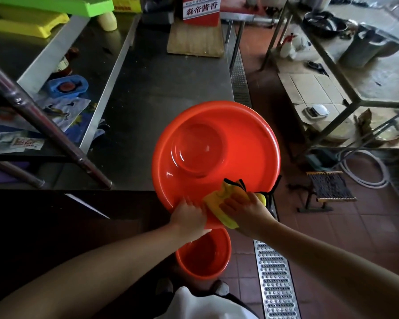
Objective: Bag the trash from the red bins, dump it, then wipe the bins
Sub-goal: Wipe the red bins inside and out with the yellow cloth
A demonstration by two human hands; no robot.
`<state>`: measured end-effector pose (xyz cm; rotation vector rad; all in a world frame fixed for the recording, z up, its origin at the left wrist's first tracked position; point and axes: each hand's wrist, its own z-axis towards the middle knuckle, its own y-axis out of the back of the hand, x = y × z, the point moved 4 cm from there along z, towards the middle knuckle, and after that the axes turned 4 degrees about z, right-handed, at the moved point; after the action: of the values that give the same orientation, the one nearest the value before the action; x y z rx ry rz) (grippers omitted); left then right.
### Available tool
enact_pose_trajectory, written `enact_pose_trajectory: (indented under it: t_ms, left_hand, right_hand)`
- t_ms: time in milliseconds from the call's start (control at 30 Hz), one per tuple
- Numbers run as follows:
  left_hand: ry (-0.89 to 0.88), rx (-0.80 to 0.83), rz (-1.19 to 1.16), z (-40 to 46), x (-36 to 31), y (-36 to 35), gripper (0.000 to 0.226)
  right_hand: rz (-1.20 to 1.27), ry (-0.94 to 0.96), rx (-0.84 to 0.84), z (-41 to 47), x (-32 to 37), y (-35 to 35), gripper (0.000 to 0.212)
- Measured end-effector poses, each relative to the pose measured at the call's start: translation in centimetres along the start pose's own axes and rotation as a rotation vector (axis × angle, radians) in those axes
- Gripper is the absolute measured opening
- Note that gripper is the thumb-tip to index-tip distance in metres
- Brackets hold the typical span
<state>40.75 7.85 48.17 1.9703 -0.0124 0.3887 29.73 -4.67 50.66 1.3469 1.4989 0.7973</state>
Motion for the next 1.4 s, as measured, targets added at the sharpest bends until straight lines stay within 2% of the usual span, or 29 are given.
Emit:
enact_pose_trajectory:
  t_ms: [100,233,333,433,500,600,700,767,833,900,1000,1100,1167,1233,1333,1400]
  left_hand:
    - [-0.074,-0.047,0.012,-0.3,-0.8,-0.4,0.067]
    - [-0.047,-0.067,0.065,-0.3,-0.9,-1.2,0.072]
    - [-0.070,-0.092,0.035,-0.2,-0.9,-2.4,0.078]
    - [-0.075,-0.083,0.075,-0.6,-1.1,-2.8,0.094]
    - [-0.070,-0.075,0.068,-0.6,-1.1,-2.7,0.097]
    - [-0.104,-0.069,0.067,-0.7,-1.6,-2.5,0.088]
    - [-0.108,-0.009,0.174,-1.1,-1.7,-2.6,0.079]
    - [-0.127,0.003,0.213,-1.4,-1.6,-2.1,0.058]
    - [-0.172,0.043,0.199,-1.2,-1.9,-2.2,0.044]
    - [-0.166,0.057,0.247,-1.0,-2.0,-1.7,0.045]
    - [-0.196,0.120,0.269,-1.1,-2.1,-1.4,0.042]
    - [-0.217,0.048,0.262,-1.4,-1.9,-0.9,0.035]
    - [-0.220,0.041,0.280,-1.4,-1.7,-1.1,0.037]
    - [-0.209,0.062,0.329,-1.4,-1.7,-1.2,0.044]
    - [-0.224,0.029,0.324,-0.7,-2.2,-1.6,0.053]
    - [-0.245,0.041,0.330,-0.4,-2.2,-0.9,0.051]
  right_hand:
    - [0.230,-0.057,0.071,0.8,0.7,-1.4,0.077]
    - [0.353,-0.118,0.062,3.1,3.3,-2.8,0.059]
    - [0.264,-0.168,0.095,4.3,1.4,-4.4,0.059]
    - [0.136,-0.264,0.200,4.9,-2.0,-5.6,0.060]
    - [0.142,-0.295,0.221,5.4,-1.9,-6.2,0.061]
    - [0.380,-0.313,0.246,6.7,1.9,-6.8,0.068]
    - [0.579,-0.265,0.242,7.7,4.8,-7.2,0.068]
    - [0.533,-0.228,0.192,7.8,3.6,-7.7,0.063]
    - [0.366,-0.221,0.190,7.7,1.0,-8.5,0.061]
    - [0.277,-0.320,0.184,7.8,-1.6,-9.0,0.063]
    - [0.380,-0.462,0.162,9.0,-0.8,-8.6,0.059]
    - [0.606,-0.418,0.214,10.6,3.1,-8.1,0.058]
    - [0.655,-0.332,0.210,10.8,3.5,-8.1,0.059]
    - [0.585,-0.295,0.209,10.6,1.5,-8.7,0.059]
    - [0.411,-0.368,0.199,11.0,-2.5,-10.4,0.053]
    - [0.488,-0.465,0.158,12.0,-3.0,-10.0,0.050]
